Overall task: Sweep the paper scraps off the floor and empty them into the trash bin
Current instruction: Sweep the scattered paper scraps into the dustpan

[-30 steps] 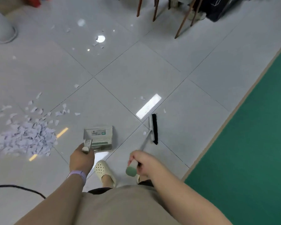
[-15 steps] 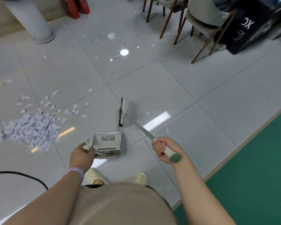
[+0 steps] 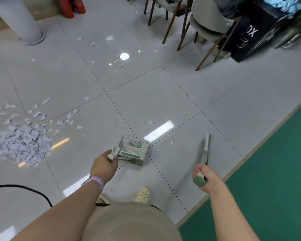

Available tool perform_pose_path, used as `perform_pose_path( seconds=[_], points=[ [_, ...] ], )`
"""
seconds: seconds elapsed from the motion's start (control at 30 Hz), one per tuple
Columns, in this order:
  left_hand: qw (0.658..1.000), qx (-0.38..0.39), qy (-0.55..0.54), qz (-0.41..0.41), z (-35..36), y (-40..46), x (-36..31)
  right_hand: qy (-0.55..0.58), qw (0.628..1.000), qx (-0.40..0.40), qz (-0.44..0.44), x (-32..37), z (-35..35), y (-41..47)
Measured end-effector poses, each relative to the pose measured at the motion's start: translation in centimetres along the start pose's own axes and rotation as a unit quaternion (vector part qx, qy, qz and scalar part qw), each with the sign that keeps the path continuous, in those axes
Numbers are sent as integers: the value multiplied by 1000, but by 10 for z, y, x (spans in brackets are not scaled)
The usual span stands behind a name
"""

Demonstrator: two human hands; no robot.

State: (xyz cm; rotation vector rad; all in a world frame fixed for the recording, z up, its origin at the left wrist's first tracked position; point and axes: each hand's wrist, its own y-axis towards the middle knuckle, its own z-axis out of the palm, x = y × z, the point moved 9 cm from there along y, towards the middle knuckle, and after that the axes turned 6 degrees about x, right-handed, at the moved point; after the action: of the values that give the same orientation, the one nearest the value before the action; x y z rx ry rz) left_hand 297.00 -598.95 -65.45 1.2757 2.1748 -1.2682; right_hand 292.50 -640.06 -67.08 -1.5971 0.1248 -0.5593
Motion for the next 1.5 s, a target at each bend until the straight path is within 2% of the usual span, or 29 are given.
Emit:
perform_pose_path(
  seconds=[0.17,0.27,0.37,0.53,0.63,0.7,0.87,1.07,1.3,1.43,1.5],
  points=[
    [1000,-11,-24,-6,-26,-1,26,-176,984,-31,22,-6,23,15],
    [999,-17,-27,-18,-49,-4,52,-236,970,34,50,-28,89,14],
    [999,-32,-19,-33,-83,-3,84,-315,940,107,75,-57,159,5],
    [995,-56,-22,-78,-149,-3,150,-227,953,182,82,-70,247,12],
    [988,-87,-45,-123,-193,-12,192,-172,946,248,119,-84,329,3],
    [980,-112,-70,-148,-218,-19,217,-214,927,278,131,-101,390,-10],
    [954,-179,-117,-208,-274,-42,288,-394,854,313,134,-177,518,-48],
    [897,-275,-211,-273,-317,-110,363,-462,788,341,223,-277,607,-86],
    [795,-385,-300,-360,-311,-193,413,-498,717,333,355,-373,673,-112],
    [743,-415,-319,-418,-298,-223,424,-491,706,329,390,-413,707,-98],
    [727,-414,-316,-447,-293,-234,422,-498,710,320,382,-415,723,-83]
  ],
)
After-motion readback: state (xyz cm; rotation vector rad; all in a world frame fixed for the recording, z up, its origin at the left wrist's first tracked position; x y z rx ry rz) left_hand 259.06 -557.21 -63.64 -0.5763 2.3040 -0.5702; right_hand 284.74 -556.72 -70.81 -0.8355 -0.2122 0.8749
